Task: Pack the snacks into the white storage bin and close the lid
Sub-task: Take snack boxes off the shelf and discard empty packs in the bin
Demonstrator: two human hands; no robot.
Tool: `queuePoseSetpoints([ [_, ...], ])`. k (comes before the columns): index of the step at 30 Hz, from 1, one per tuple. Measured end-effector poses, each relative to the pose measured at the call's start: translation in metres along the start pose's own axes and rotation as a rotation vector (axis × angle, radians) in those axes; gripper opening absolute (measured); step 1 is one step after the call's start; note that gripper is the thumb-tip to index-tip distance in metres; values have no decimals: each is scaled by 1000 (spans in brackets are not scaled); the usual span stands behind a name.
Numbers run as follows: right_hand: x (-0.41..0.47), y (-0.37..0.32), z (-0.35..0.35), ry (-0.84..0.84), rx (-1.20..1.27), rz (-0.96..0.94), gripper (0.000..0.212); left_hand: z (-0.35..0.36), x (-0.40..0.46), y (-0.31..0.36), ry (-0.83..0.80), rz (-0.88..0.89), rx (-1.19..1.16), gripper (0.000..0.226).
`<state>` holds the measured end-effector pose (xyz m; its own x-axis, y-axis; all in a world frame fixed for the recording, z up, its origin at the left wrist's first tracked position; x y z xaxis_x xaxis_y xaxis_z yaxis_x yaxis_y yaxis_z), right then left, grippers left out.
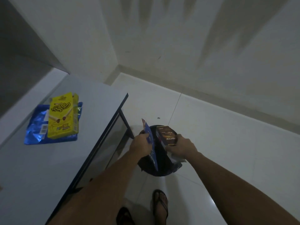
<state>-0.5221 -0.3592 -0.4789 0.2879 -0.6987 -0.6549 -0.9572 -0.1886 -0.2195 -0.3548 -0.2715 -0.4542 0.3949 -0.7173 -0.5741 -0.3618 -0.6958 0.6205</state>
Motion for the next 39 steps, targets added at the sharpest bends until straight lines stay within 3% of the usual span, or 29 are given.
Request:
queuePoseSetpoints([
  [2,7,3,9,-26,10,8,91,8,2,-3,-70,11,17,53],
  [4,13,6,14,-41,15,-2,92,6,1,-8,-83,-20,28,49],
  [10,2,-24,-30,-28,-23,-78,64,-45,-8,3,-33,-40,-8,17],
  [14,-13,-81,-78,22,-87,-207,66,-108,-18,25,67,-27,-38,50],
  [17,-29,-139,-107,60,-106,-314,62,-161,-32,38,153,10,-44,35],
  [20,-47,-202,-123,70,-121,-418,60,-218,-48,35,277,16,-66,46],
  [23,-61,-262,-126,71,-123,-501,59,-269,-61,15,360,-5,-97,44],
  [27,-72,-329,-111,69,-141,-547,56,-330,-78,-24,475,-47,-107,9],
  [31,-82,-382,-80,73,-174,-566,51,-375,-90,-89,589,-176,-93,29],
  [39,-84,-435,-11,75,-140,-391,74,-371,-88,-195,504,-451,-201,43],
])
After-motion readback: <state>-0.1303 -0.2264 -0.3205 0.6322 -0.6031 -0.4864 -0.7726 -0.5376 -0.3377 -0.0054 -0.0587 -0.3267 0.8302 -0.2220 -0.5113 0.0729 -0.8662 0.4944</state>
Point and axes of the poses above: each hand's wrist, its own x-axis towards the middle knuckle, its own z-axis out of the palm, y = z × x, the point moved 10 cm from there along x, towards the middle knuckle, and after that the axes turned 10 degrees about -x, right-handed, at the moved point
